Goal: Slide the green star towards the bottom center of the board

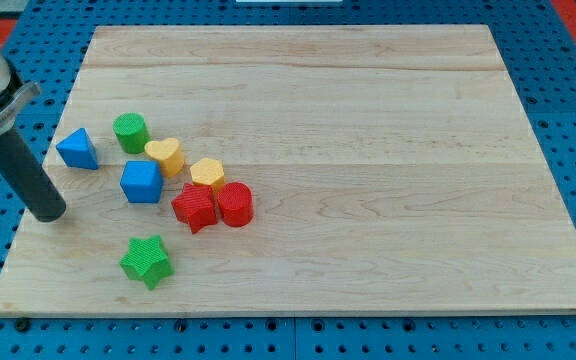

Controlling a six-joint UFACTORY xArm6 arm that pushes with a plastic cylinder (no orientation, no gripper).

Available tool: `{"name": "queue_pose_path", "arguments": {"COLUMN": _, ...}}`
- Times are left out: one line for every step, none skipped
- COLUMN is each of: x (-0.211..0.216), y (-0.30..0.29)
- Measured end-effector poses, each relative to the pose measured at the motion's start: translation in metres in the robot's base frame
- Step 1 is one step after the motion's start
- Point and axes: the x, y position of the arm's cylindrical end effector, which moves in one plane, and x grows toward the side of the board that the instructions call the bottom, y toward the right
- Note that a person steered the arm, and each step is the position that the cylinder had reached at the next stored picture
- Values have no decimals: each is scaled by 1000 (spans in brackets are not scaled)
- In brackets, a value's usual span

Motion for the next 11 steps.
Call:
{"name": "queue_pose_path", "arguments": {"x": 12, "y": 21}}
{"name": "queue_pose_path", "arguments": {"x": 21, "y": 54}}
{"name": "queue_pose_path", "arguments": {"x": 44, "y": 34}}
{"name": "queue_pose_path", "arguments": {"x": 59, "y": 58}}
{"name": "queue_pose_path", "arguments": {"x": 56, "y": 68}}
{"name": "queue_pose_path", "arguments": {"x": 56, "y": 68}}
{"name": "queue_pose_path", "arguments": {"x": 56, "y": 74}}
{"name": "queue_pose_path", "arguments": {"x": 51, "y": 99}}
{"name": "queue_pose_path", "arguments": {"x": 38, "y": 167}}
{"name": "queue_pose_path", "arguments": {"x": 27, "y": 198}}
{"name": "queue_pose_path", "arguments": {"x": 40, "y": 171}}
